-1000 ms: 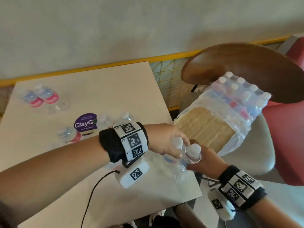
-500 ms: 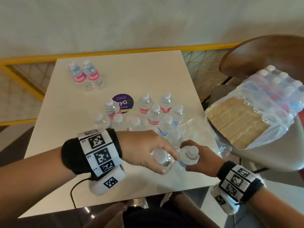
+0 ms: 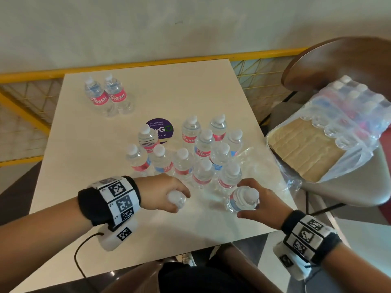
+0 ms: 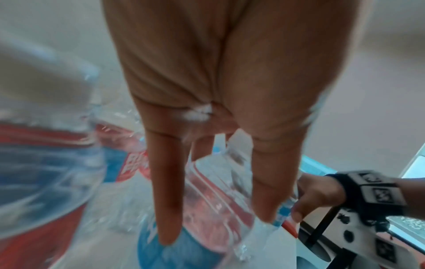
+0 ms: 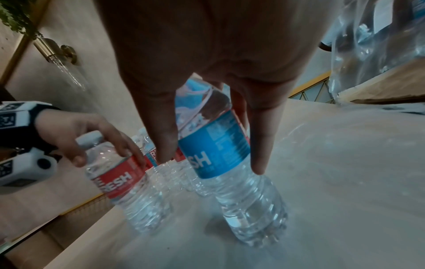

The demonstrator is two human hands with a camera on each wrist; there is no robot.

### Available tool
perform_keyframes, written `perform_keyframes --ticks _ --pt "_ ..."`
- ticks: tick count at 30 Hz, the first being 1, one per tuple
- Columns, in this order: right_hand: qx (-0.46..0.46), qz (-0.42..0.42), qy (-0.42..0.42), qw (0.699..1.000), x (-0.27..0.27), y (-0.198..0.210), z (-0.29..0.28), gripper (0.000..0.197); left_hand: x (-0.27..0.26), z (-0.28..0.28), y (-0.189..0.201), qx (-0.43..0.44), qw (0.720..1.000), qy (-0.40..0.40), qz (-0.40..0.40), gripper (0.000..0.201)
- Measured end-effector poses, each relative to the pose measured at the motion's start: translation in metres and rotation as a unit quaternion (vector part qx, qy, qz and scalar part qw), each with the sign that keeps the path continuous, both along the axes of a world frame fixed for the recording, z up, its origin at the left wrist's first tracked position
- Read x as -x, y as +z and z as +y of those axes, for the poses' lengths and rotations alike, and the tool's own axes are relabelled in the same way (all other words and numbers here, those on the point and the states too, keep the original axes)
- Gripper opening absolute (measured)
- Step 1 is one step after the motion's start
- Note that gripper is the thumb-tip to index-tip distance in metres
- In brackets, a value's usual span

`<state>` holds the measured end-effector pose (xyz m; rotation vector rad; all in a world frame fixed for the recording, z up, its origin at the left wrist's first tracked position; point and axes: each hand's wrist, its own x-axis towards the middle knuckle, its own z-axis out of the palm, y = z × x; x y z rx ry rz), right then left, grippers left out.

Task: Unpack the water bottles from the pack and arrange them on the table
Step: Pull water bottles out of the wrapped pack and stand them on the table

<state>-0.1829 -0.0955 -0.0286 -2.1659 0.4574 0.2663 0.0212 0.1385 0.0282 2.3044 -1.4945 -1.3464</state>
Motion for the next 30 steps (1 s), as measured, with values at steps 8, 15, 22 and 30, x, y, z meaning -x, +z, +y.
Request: perform_keyframes --ticks 8,15,22,30 --pt "-0.035 -0.013 0.012 0.999 -0.004 -0.003 0.026 0.07 -0.003 -0.003 -0.017 0.095 0.985 0.143 0.007 0.05" --pt "-0.052 -0.01 0.031 0.998 -0.014 -0.011 0.047 0.075 -0.004 -0.012 -0.015 0.084 0.984 0.154 -0.033 0.053" --pt "-0.058 0.045 -0.055 0.996 -0.004 0.002 0.027 0.058 -0.02 -0.001 0.013 0.117 0.975 0.179 -0.057 0.055" --pt "-0.283 0.113 -0.234 0.923 -0.035 -0.012 0.0 0.077 -0.087 0.003 0.044 0.252 0.884 0.363 -0.156 0.049"
